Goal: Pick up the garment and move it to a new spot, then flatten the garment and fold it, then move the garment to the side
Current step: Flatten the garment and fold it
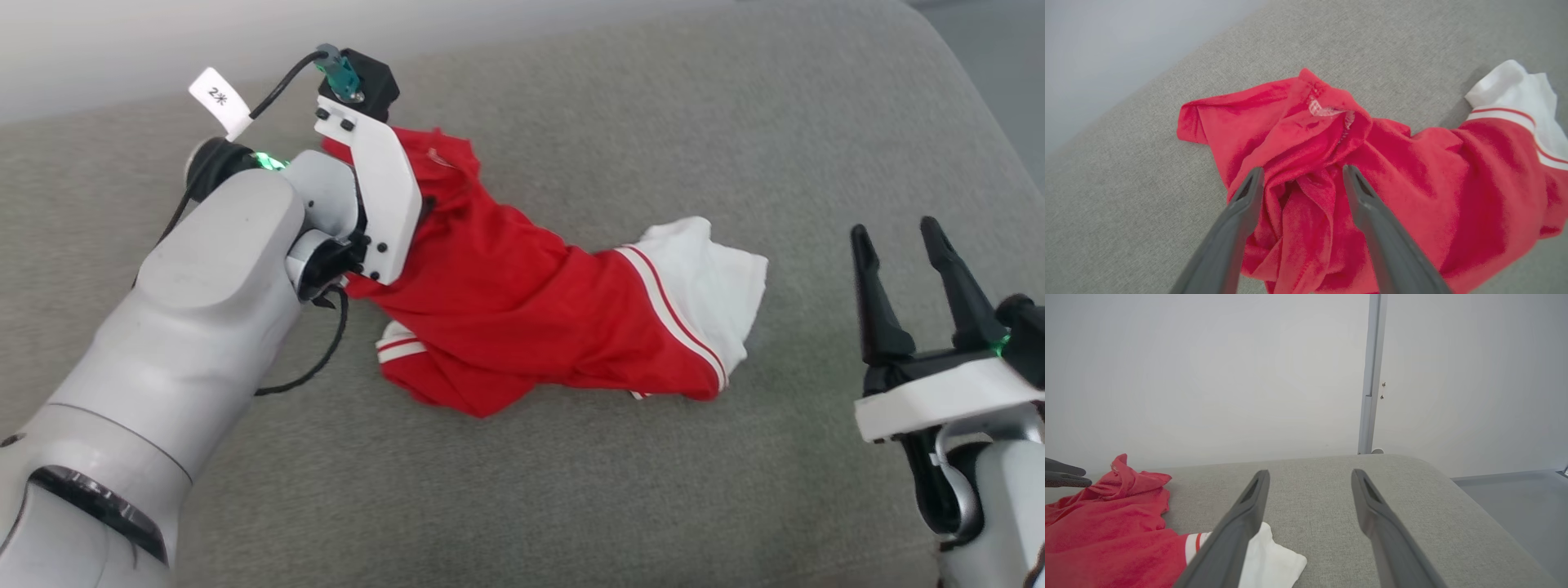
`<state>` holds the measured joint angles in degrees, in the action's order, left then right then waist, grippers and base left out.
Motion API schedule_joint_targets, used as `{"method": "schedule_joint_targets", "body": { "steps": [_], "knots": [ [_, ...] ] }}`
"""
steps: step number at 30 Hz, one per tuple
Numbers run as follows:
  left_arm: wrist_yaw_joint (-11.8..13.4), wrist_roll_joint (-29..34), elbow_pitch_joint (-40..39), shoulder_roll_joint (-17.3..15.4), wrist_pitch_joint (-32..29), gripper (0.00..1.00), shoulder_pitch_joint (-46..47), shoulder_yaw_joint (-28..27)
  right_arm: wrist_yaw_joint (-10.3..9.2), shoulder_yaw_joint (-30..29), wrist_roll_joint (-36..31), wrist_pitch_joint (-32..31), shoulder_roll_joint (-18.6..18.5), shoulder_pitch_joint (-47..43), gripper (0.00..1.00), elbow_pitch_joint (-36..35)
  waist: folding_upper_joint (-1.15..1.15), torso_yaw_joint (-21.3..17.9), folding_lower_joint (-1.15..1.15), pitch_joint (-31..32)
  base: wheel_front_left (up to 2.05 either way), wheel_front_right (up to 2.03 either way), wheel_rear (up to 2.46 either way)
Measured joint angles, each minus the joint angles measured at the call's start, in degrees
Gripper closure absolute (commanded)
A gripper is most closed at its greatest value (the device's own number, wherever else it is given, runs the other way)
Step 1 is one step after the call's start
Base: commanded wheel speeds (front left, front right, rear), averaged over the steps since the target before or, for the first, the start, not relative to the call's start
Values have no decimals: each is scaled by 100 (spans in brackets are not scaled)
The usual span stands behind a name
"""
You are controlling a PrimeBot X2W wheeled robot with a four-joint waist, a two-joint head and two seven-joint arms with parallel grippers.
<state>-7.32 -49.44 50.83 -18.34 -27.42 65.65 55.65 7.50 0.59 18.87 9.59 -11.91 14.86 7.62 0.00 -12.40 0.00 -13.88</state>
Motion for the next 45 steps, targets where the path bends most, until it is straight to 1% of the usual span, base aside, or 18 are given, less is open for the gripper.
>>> {"method": "schedule_joint_targets", "body": {
  "steps": [3, 8, 10, 15, 18, 21, 26, 30, 34, 35, 36, 38, 41, 43, 45],
  "knots": [
    [0, -164, -135, -1, -147, 0, -56, 38, 0, -138, -82, -52, 8, -120, 0, -85, 0, 139, 0, 162, 0, 0, 0],
    [1, -424, -318, -24, -576, 0, -349, 87, 0, -305, -204, -164, 58, -315, 0, -249, 0, 381, 0, 429, 0, 0, 0],
    [48, -456, -435, -36, -750, 0, -475, 130, 0, -359, -260, -221, 92, -383, 0, -349, 0, 475, 0, 519, 0, 0, 0],
    [341, -690, -790, -76, -1269, 0, -867, 188, 0, -387, -324, -354, 167, -482, 0, -553, 0, 632, 0, 667, 0, 0, 0],
    [511, -689, -1012, -187, -1400, 0, -1050, 254, 0, -365, -324, -404, 203, -483, 0, -654, 0, 621, 0, 630, 0, 0, 0],
    [636, -734, -1162, -244, -1357, 0, -1223, 227, 0, -327, -303, -412, 214, -474, 0, -737, 0, 563, 0, 539, 0, 0, 0],
    [832, -882, -1056, -281, -1314, 0, -1351, 62, 0, -290, -240, -419, 199, -389, 0, -738, 0, 408, 0, 354, 0, 0, 0],
    [891, -1036, -798, -200, -1194, 0, -1352, -68, 0, -274, -183, -401, 160, -305, 0, -691, 0, 288, 0, 221, 0, 0, 0],
    [882, -1257, -458, 27, -1195, 0, -1355, -242, 0, -248, -177, -363, 151, -241, 0, -650, 0, 213, 0, 134, 0, 0, 0],
    [853, -1388, -379, 77, -1241, 56, -1355, -309, 0, -250, -176, -357, 145, -240, 0, -631, 0, 208, 0, 123, 0, 0, 0],
    [822, -1521, -305, 135, -1287, 100, -1357, -385, 0, -254, -166, -354, 144, -237, 0, -614, 0, 212, 0, 118, 0, 0, 0],
    [723, -1585, -198, 255, -1357, 100, -1362, -398, 0, -263, -163, -352, 140, -211, 0, -597, 0, 229, 0, 109, 0, 0, 0],
    [628, -1492, -88, 291, -1333, 100, -1330, -292, 0, -291, -164, -348, 133, -188, 0, -579, 0, 282, 0, 118, 0, 0, 0],
    [554, -1388, -36, 188, -1204, 100, -1288, -236, 0, -339, -171, -345, 131, -192, 0, -578, 0, 361, 0, 153, 0, 0, 0],
    [539, -1368, -47, 44, -1092, 100, -1256, -265, 0, -390, -181, -345, 129, -203, 0, -583, 0, 424, 0, 192, 0, 0, 0]
  ]
}}
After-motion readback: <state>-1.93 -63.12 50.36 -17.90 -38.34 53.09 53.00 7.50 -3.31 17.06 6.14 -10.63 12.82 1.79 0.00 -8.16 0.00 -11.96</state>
